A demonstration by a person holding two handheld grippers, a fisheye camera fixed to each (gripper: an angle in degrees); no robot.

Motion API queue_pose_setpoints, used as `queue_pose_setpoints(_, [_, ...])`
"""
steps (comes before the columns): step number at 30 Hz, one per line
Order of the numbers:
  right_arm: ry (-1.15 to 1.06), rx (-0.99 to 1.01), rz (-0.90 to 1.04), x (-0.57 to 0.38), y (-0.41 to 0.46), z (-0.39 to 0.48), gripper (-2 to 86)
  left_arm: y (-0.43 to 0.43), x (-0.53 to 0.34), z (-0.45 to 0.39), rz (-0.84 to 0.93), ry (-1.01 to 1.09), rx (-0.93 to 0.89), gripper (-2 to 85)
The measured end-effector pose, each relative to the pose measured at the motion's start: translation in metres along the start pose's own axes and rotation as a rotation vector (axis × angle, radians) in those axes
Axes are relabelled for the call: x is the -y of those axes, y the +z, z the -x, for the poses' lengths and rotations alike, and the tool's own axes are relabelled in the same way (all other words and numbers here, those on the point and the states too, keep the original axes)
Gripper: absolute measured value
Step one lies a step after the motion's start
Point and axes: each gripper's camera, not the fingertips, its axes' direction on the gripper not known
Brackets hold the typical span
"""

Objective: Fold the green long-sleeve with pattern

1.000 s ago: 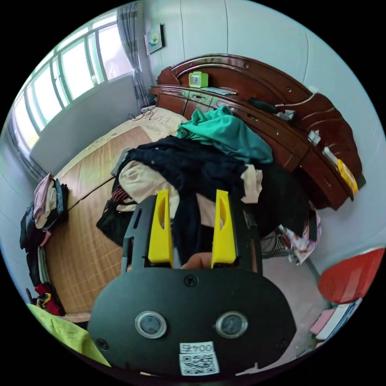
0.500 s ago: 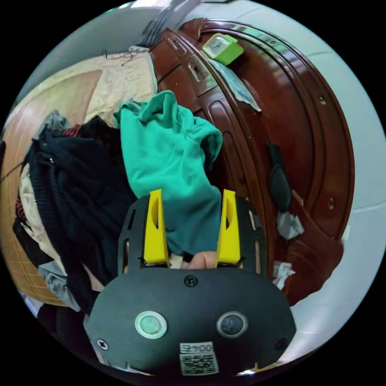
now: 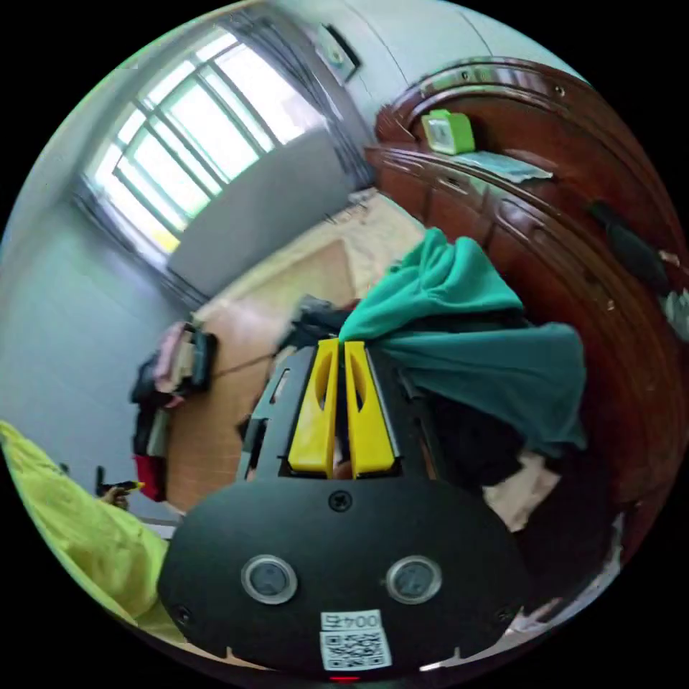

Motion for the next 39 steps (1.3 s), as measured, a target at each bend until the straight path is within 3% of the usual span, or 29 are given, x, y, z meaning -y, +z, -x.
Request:
queue_pose_setpoints(2, [-0.045, 0.245, -0.106, -0.041, -0.035, 0.047, -0.6, 0.002, 0.008, 0.012, 0.008, 0.064, -0.151, 1.2])
queue_pose_setpoints(7, [-0.192, 0.487, -0.096, -0.125, -0.045, 0.197, -0.7, 0.003, 0.047, 0.026, 0.126, 0.325, -0.578, 6.6])
queue_pose_setpoints(13, [-0.074, 0.785, -0.005, -0.245, 0.029, 0.347, -0.7, -0.014, 0.065, 0.031, 0.353, 0.585, -0.77, 15.5])
queue_pose_setpoints(16, [-0.027, 0.78, 0.153, -0.296, 0.077, 0.412, -0.6, -0.027, 0.068, 0.063, 0.414, 0.541, -0.869, 21.0])
queue_pose_setpoints(19, [-0.074, 0.629, 0.306, -0.332, 0.109, 0.46, -0.5, -0.035, 0.068, 0.108, 0.443, 0.408, -1.0, 23.4])
queue_pose_setpoints(27, [-0.15, 0.55, 0.468, -0.407, 0.144, 0.563, 0.2, -0.022, 0.038, 0.169, 0.62, 0.192, -1.074, 23.3])
queue_pose_setpoints(29, [-0.276, 0.464, 0.533, -0.418, 0.148, 0.594, 0.6, -0.019, 0.031, 0.167, 0.639, 0.192, -1.045, 21.3])
queue_pose_setpoints(31, [-0.358, 0.417, 0.558, -0.423, 0.15, 0.614, 1.1, -0.017, 0.024, 0.163, 0.649, 0.209, -0.871, 13.4])
queue_pose_setpoints(36, [-0.391, 0.375, 0.536, -0.422, 0.146, 0.629, 0.5, -0.048, 0.014, 0.138, 0.491, 0.375, -0.723, 7.2])
queue_pose_setpoints(39, [-0.197, 0.467, 0.401, -0.397, 0.129, 0.589, 1.4, -0.071, 0.009, 0.135, 0.401, 0.452, -0.649, 6.8])
